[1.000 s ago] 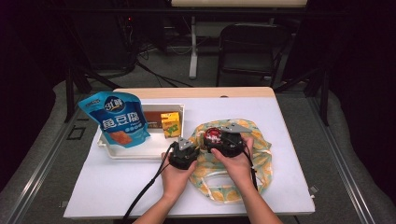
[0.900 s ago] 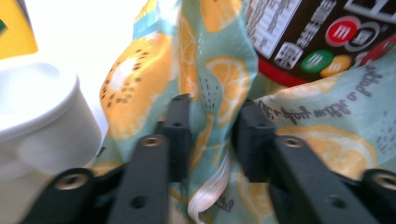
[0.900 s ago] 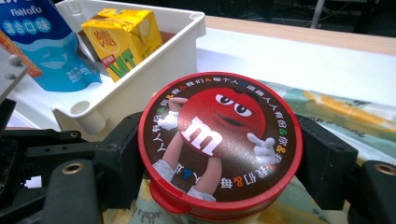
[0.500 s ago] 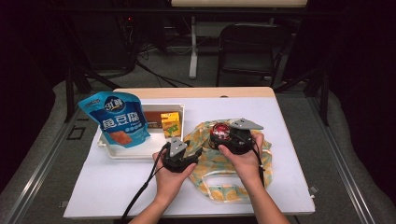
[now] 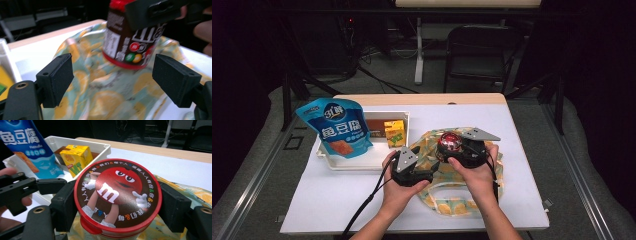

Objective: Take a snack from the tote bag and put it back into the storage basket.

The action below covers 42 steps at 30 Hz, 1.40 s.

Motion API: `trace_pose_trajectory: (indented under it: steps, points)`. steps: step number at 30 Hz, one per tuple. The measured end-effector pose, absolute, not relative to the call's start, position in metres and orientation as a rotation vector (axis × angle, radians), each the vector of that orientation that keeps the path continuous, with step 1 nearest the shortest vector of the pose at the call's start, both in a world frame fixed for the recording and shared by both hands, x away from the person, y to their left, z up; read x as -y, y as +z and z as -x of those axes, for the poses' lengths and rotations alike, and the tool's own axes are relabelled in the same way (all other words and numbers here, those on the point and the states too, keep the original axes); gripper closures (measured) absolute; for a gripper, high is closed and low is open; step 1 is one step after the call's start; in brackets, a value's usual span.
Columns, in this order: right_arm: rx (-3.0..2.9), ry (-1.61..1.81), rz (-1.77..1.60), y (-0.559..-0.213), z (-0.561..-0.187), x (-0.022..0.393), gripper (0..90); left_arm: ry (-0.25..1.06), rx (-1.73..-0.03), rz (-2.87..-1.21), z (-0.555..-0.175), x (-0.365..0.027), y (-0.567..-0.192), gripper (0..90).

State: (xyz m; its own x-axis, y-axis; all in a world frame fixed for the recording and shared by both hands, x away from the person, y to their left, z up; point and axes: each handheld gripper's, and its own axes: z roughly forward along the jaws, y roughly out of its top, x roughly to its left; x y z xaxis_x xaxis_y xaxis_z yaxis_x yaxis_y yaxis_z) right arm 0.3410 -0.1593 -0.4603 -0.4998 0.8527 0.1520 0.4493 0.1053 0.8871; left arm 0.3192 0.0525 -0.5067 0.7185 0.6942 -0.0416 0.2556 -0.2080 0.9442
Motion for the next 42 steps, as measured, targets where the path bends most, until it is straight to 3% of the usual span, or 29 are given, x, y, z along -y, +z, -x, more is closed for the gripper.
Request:
trace_pose_trajectory:
  steps: [8, 31, 37, 42]
  points:
    - [-2.016, 1.378, -1.265, -0.456, -0.332, 0.155, 25.6, 0.483, -0.677, -1.801, -0.317, -0.043, -0.504, 18.9]
    - [-2.169, 1.423, -1.179, -0.461, -0.316, 0.137, 25.1, 0.339, -0.578, -1.837, -0.328, -0.04, -0.509, 25.9]
    - [-2.136, 1.563, -1.136, -0.457, -0.31, 0.144, 15.6, 0.306, -0.602, -1.819, -0.329, -0.052, -0.509, 26.2]
    - [-2.075, 1.614, -1.126, -0.45, -0.301, 0.161, 15.0, 0.332, -0.647, -1.808, -0.331, -0.068, -0.51, 26.3]
